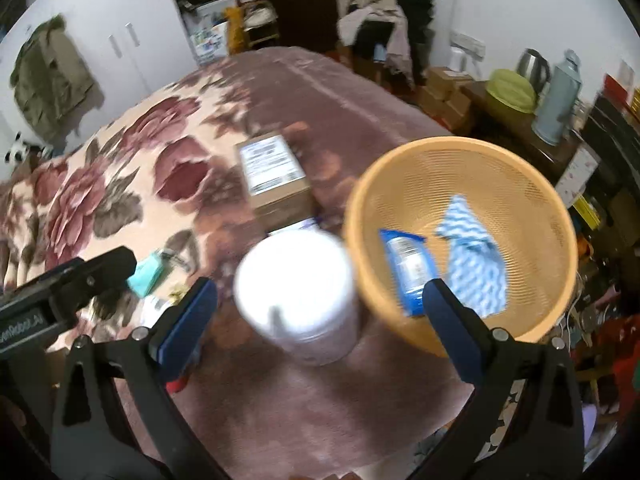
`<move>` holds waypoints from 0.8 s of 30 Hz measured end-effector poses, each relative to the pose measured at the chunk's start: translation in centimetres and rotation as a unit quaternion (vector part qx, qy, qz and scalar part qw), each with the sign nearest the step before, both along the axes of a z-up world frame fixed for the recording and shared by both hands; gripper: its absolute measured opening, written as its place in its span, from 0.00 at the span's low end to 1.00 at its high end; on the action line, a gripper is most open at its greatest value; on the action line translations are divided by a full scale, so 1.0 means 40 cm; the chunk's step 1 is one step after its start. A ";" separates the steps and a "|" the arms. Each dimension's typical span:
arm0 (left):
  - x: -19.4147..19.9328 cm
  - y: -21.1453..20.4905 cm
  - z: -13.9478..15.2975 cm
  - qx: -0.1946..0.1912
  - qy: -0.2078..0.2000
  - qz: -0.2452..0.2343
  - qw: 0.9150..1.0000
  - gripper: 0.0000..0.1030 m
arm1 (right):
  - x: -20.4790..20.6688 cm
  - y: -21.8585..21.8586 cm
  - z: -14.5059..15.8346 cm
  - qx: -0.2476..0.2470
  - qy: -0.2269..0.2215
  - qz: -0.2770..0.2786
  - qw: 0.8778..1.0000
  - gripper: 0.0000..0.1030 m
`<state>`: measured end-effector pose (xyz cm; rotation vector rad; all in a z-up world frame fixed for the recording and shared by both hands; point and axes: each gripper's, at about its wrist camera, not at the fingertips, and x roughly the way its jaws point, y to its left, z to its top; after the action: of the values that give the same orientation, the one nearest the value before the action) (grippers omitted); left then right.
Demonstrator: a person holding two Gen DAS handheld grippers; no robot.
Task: Organize soft objects
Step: 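Withdraw both grippers from the basket back over the blanket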
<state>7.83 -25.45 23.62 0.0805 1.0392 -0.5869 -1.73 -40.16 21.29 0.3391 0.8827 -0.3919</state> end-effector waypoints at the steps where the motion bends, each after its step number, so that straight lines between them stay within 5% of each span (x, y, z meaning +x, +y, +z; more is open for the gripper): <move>1: 0.003 0.020 -0.004 0.001 -0.001 0.004 1.000 1.00 | 0.005 0.023 -0.003 -0.002 0.001 0.006 1.000 1.00; 12: 0.020 0.174 -0.083 0.021 0.005 0.027 0.999 1.00 | 0.068 0.218 -0.052 -0.017 0.028 0.067 0.997 1.00; 24: 0.043 0.259 -0.163 0.036 0.025 0.043 0.998 1.00 | 0.104 0.315 -0.122 -0.012 0.057 0.091 0.994 1.00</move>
<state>9.54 -15.10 17.11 0.0840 1.1075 -0.4745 2.43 -27.57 16.43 0.2145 1.0111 -0.2548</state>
